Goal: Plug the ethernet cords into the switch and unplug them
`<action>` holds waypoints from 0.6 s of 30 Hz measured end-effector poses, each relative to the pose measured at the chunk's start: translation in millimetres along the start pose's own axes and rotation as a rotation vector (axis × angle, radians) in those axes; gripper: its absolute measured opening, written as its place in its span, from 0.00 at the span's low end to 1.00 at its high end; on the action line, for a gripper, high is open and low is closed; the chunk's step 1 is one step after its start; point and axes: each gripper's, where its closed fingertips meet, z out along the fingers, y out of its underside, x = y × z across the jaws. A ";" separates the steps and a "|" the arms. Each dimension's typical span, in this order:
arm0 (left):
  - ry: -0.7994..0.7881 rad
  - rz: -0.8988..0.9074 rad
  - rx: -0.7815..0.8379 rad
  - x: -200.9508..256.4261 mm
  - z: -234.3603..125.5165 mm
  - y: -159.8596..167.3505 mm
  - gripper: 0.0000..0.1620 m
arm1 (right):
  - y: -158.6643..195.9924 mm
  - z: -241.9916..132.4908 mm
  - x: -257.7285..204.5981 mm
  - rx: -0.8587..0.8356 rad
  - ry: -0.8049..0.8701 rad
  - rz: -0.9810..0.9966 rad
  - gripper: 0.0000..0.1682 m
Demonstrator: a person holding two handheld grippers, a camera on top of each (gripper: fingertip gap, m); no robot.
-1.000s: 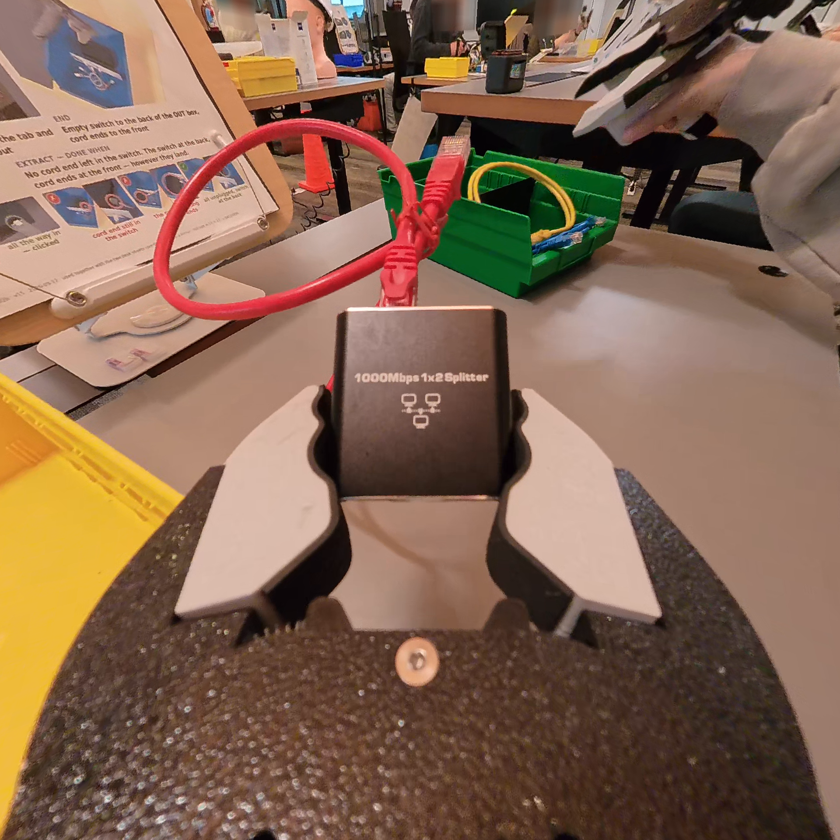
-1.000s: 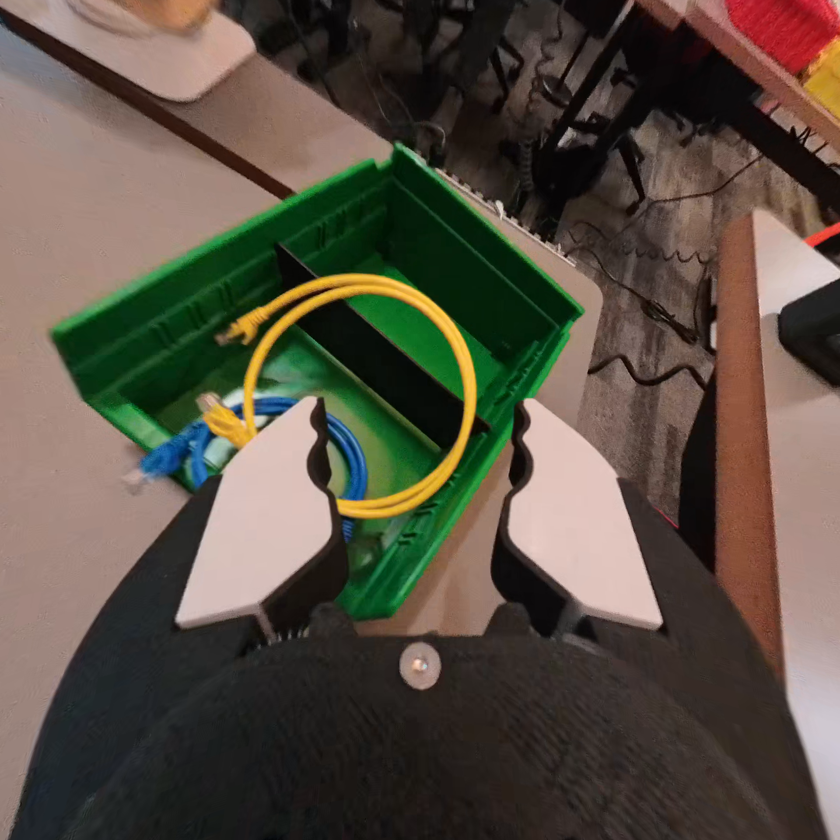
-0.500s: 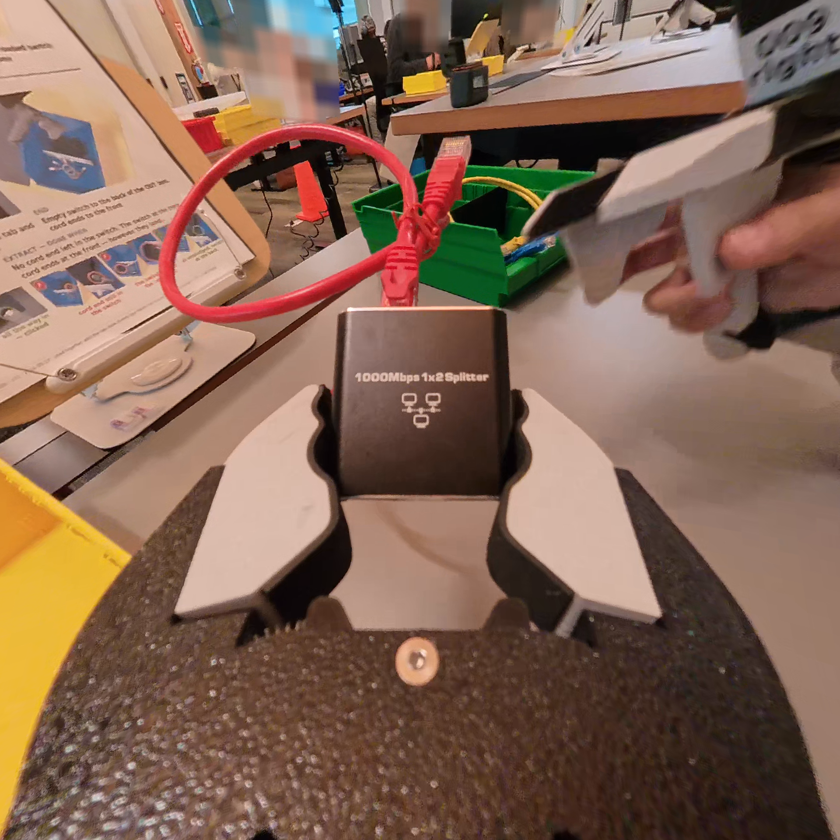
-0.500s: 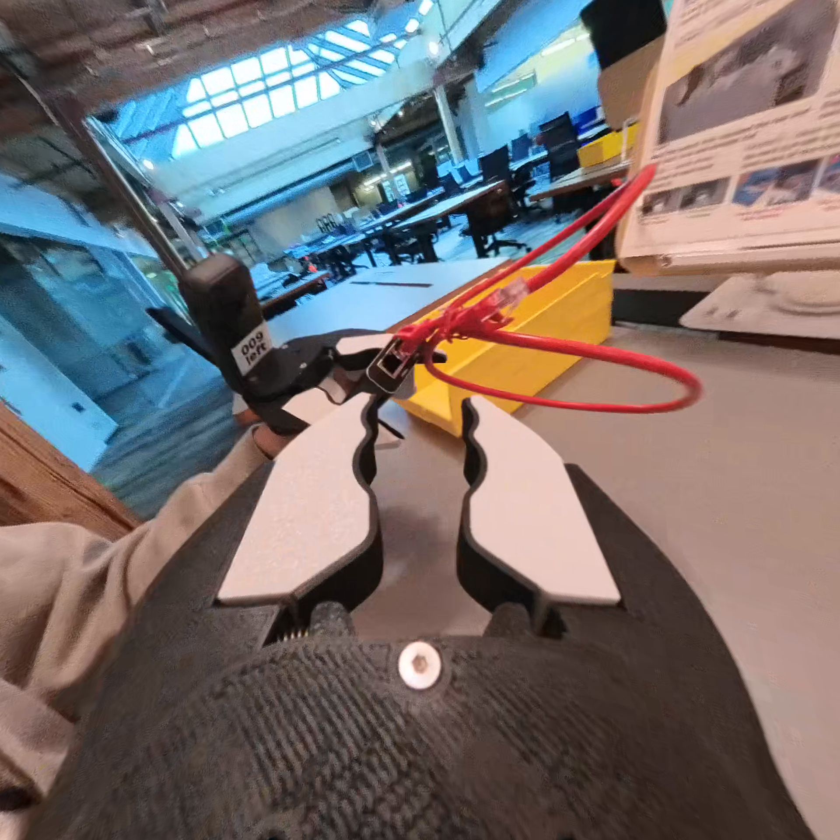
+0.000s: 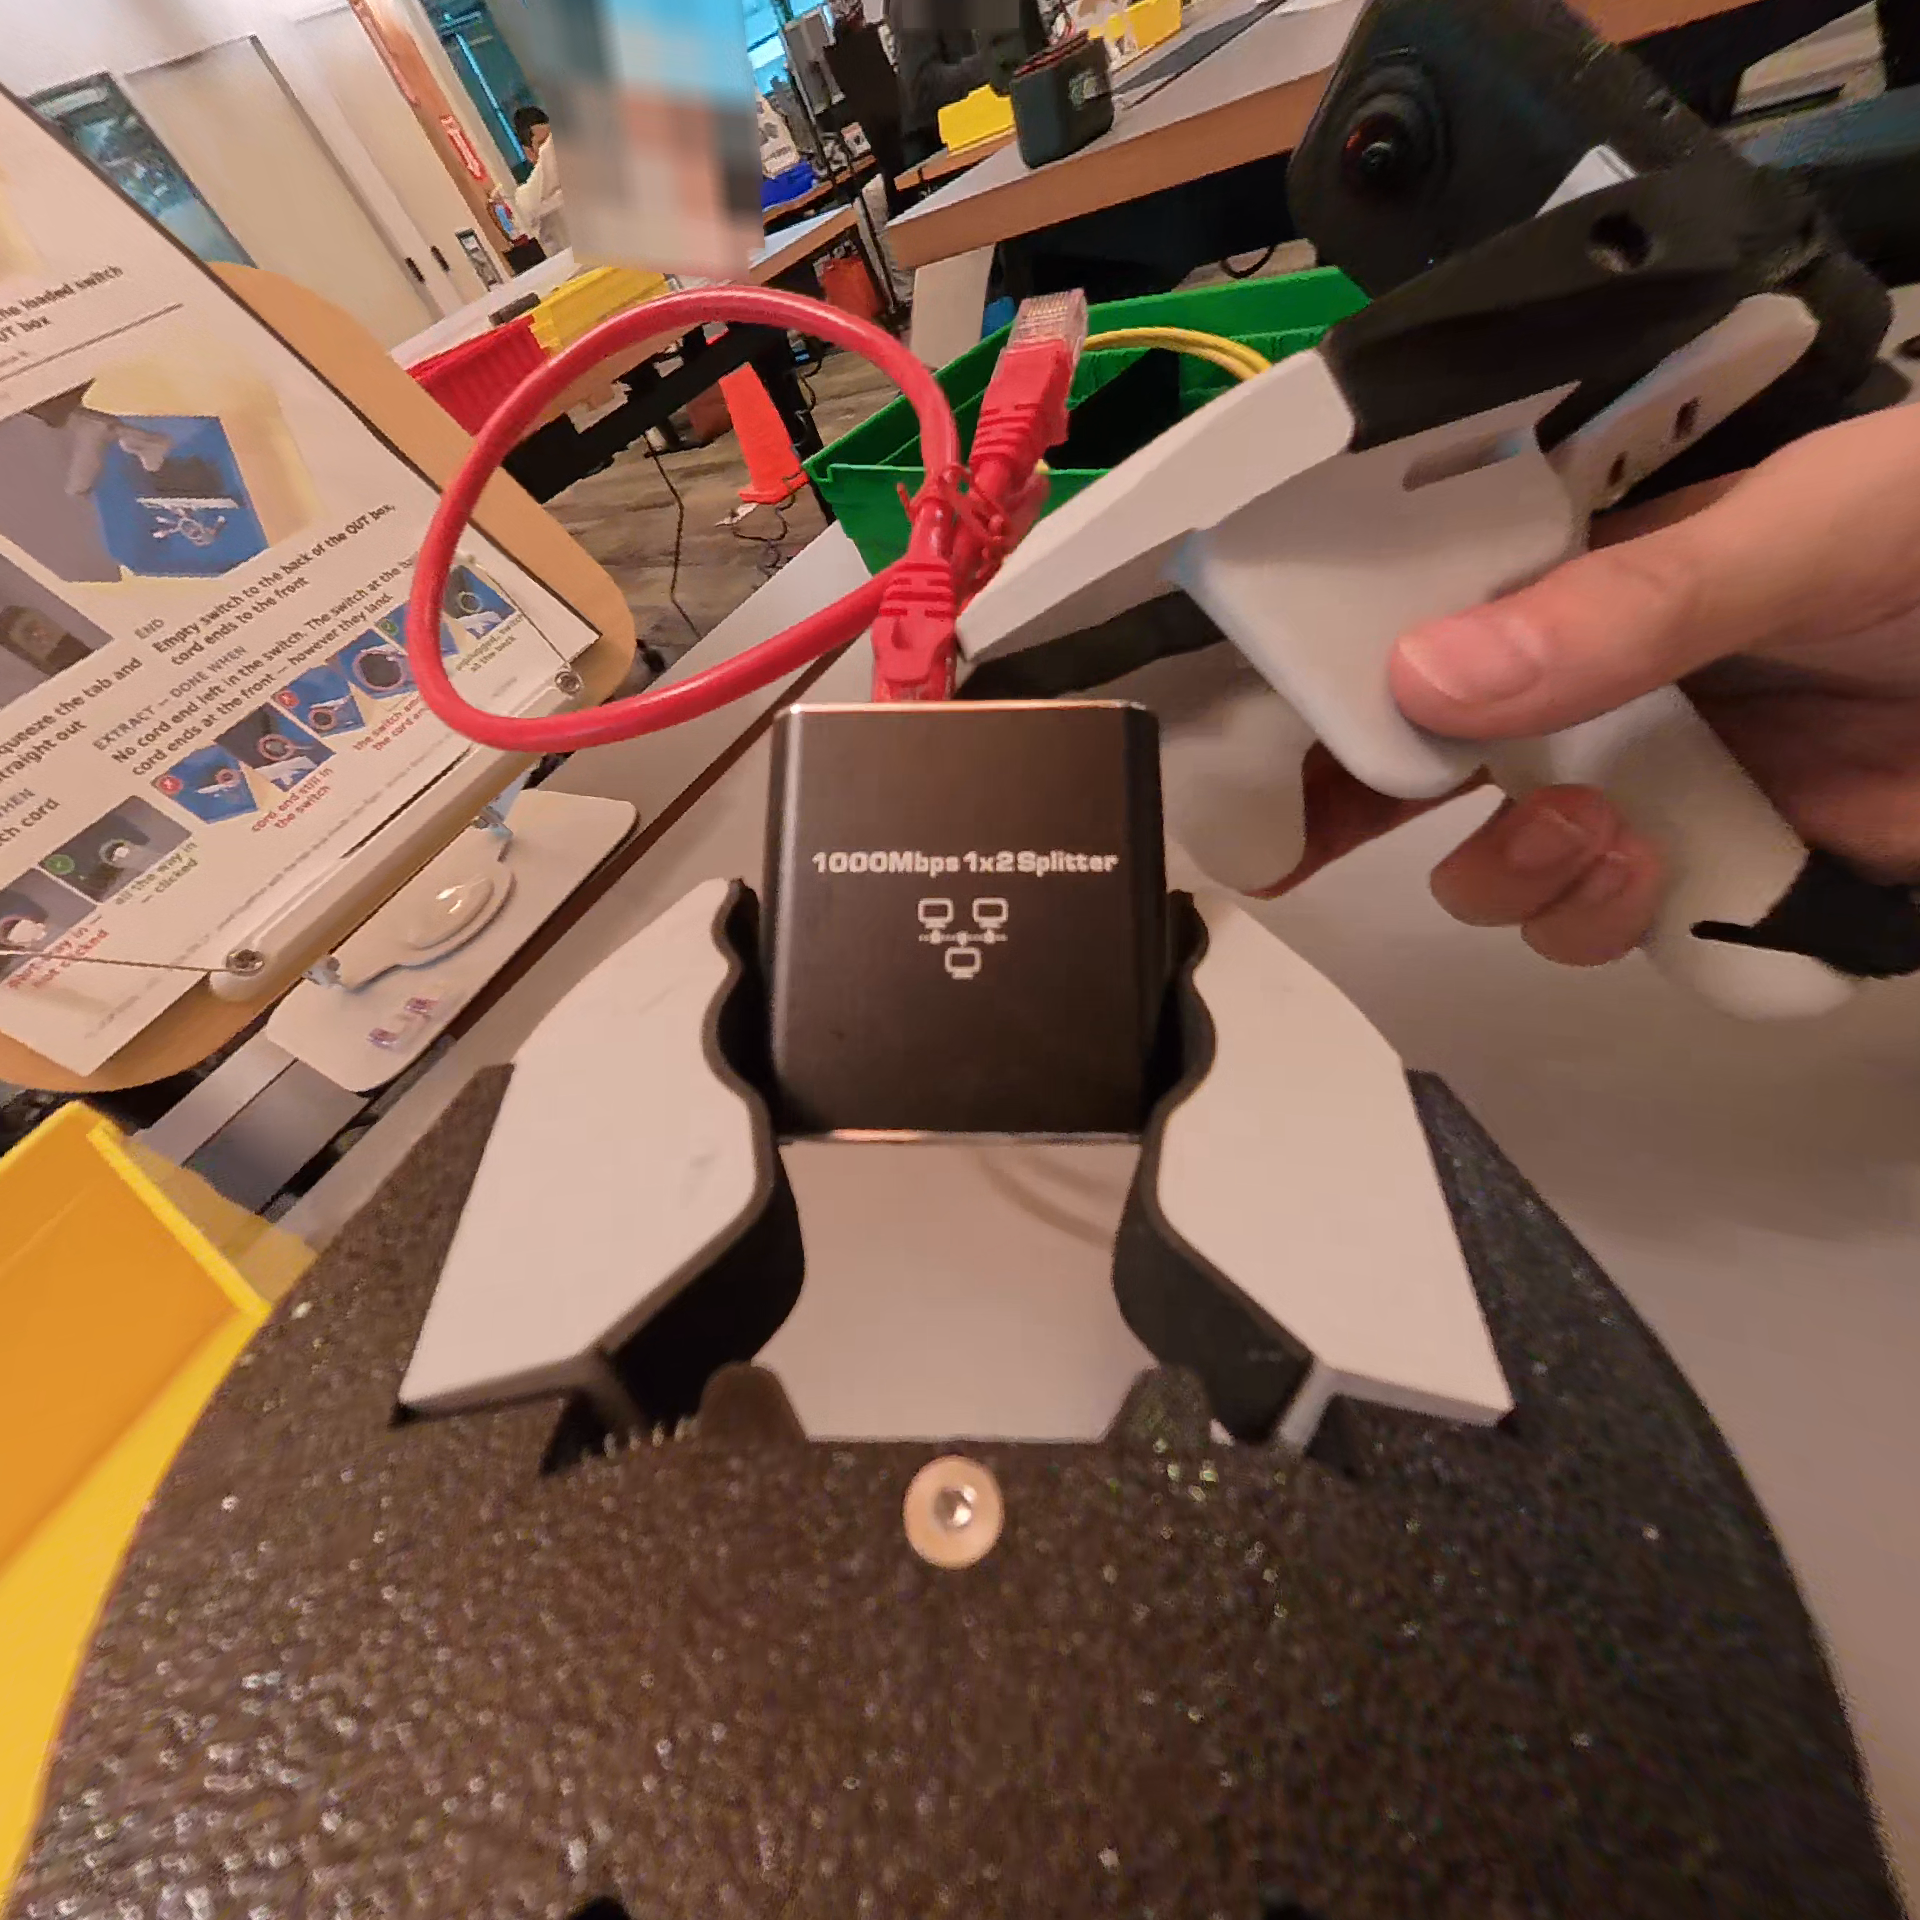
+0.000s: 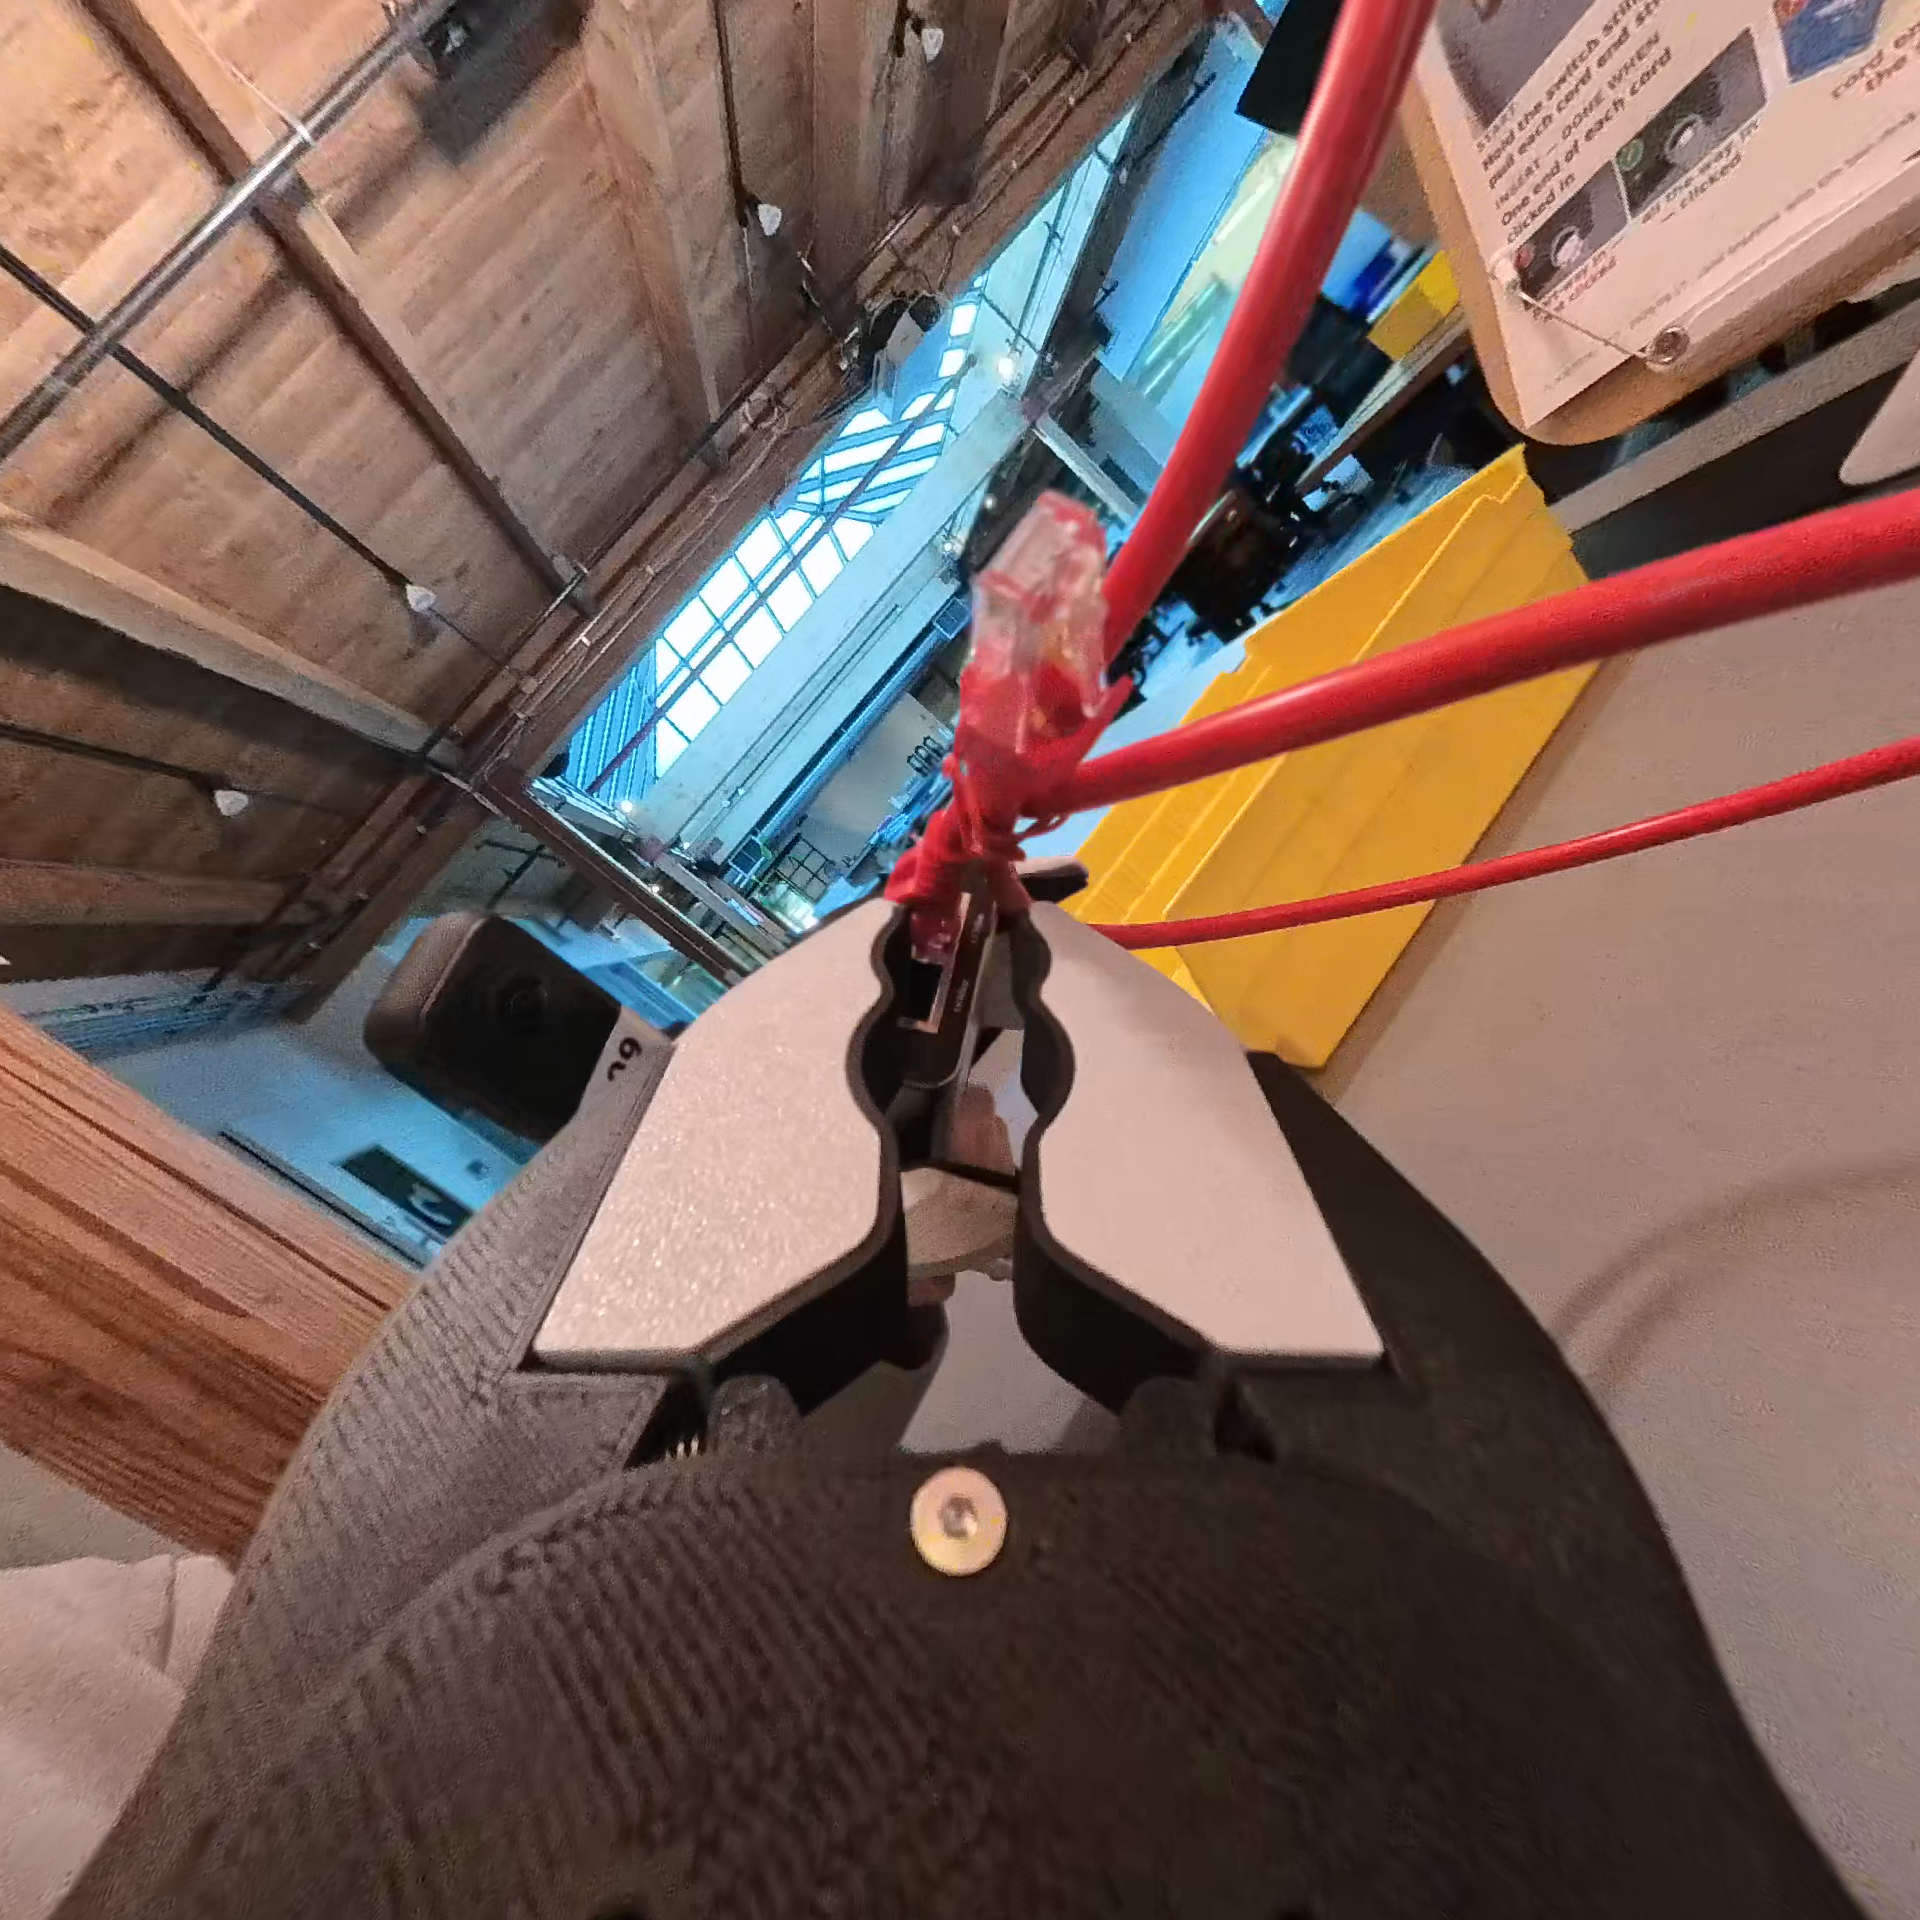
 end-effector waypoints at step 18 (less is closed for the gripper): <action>-0.080 0.074 -0.094 3.6 19.0 15.3 0.46 | -1.8 -3.5 18.8 0.062 0.045 0.103 0.09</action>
